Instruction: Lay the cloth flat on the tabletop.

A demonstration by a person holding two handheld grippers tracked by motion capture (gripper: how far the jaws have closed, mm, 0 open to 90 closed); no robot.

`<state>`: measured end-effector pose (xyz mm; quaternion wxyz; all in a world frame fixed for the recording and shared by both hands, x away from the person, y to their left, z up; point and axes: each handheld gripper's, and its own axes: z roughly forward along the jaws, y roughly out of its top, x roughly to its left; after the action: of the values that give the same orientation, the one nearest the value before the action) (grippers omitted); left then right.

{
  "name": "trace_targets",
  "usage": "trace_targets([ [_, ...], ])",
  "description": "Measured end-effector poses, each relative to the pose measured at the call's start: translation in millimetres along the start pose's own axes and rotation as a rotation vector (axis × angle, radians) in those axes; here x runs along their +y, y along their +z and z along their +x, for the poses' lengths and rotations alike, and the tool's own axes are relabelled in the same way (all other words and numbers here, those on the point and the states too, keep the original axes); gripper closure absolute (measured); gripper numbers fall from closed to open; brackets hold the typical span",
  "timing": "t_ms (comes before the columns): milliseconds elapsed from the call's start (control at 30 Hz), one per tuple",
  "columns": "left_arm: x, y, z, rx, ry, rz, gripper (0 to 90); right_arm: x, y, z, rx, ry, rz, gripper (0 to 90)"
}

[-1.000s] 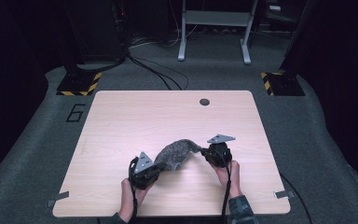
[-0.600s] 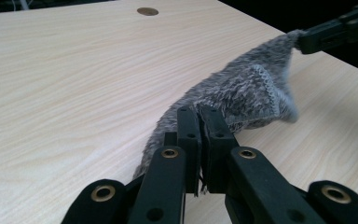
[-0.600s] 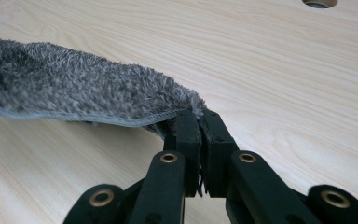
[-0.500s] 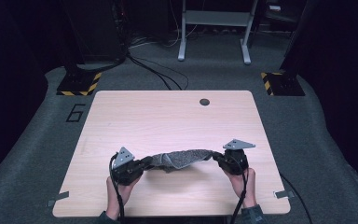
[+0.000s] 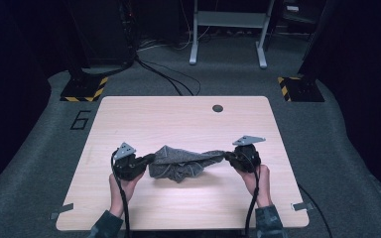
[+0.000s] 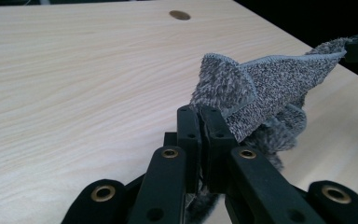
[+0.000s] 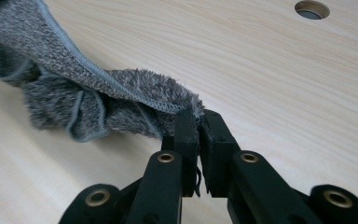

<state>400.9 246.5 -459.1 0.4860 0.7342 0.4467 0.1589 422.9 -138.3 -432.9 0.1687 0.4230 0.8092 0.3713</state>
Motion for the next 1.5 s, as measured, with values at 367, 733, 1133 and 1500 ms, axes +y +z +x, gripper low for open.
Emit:
trace_targets([
  [367,-2.3,35.6,33.2,0.129,-0.075,0.111,59.9,23.8,65.6,-16.8,-0.063,0.080,0.093,59.0],
  [733,2.2,41.6,11.0,0.142,0.008,0.128,35.5,40.2,76.0,21.9,0.039,-0.023,0.016,57.4],
  [1133,-26.1,71.4,7.7,0.081,0.031,0.267,31.7,17.1,130.2,29.7,0.073,0.017,0.160,66.7],
  [1500,-44.0,54.0,-13.0,0.064,0.097,0.261,31.2,-18.3,94.5,45.9,0.081,-0.030,0.152,66.1],
])
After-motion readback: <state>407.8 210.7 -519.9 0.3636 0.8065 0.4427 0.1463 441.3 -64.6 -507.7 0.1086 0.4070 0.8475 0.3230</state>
